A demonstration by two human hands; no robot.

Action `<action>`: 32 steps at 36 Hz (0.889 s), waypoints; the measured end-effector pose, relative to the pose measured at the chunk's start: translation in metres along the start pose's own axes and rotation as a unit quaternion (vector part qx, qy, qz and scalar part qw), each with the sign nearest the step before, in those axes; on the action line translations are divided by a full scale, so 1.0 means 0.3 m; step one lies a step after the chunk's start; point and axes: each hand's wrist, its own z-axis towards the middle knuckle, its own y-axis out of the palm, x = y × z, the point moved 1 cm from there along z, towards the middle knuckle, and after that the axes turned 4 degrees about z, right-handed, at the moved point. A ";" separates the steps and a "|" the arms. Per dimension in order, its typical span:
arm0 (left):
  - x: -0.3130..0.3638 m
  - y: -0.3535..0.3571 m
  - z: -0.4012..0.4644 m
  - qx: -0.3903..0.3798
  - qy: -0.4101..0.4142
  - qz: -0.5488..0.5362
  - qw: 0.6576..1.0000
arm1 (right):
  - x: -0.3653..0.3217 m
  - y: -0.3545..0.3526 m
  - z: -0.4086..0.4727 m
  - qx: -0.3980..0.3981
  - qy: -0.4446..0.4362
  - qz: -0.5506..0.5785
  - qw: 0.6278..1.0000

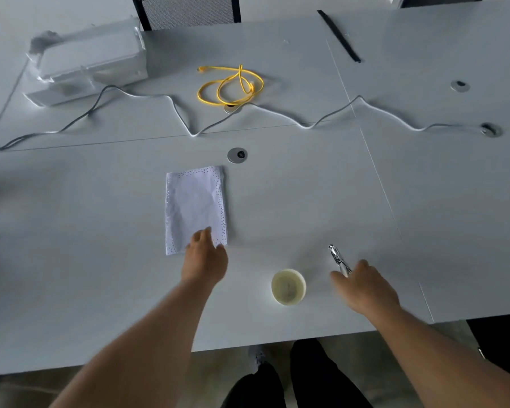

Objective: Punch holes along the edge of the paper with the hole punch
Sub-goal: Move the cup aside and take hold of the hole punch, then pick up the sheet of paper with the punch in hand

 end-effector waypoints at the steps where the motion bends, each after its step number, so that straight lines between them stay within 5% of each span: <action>1: -0.016 -0.003 0.030 -0.015 -0.001 0.024 1.000 | -0.005 -0.001 0.004 0.001 -0.004 -0.005 1.000; 6: -0.053 0.016 0.066 -0.096 0.011 0.120 0.988 | -0.021 -0.024 0.005 0.009 -0.015 -0.015 1.000; 13: -0.062 0.058 -0.016 -0.030 0.055 0.191 0.980 | -0.064 -0.065 0.005 0.012 -0.007 -0.012 1.000; 19: -0.060 -0.027 0.078 0.045 -0.100 0.052 0.993 | -0.095 -0.102 0.001 0.018 -0.015 -0.006 1.000; 24: -0.094 -0.072 0.175 0.009 -0.259 -0.058 0.964 | -0.106 -0.130 -0.008 0.023 -0.021 -0.008 0.999; 28: -0.135 -0.074 0.221 -0.040 -0.253 -0.062 0.965 | -0.117 -0.145 -0.025 0.021 -0.024 0.000 0.999; 32: -0.156 -0.064 0.220 0.019 -0.171 -0.083 0.982 | -0.137 -0.165 -0.043 0.014 -0.028 0.036 0.999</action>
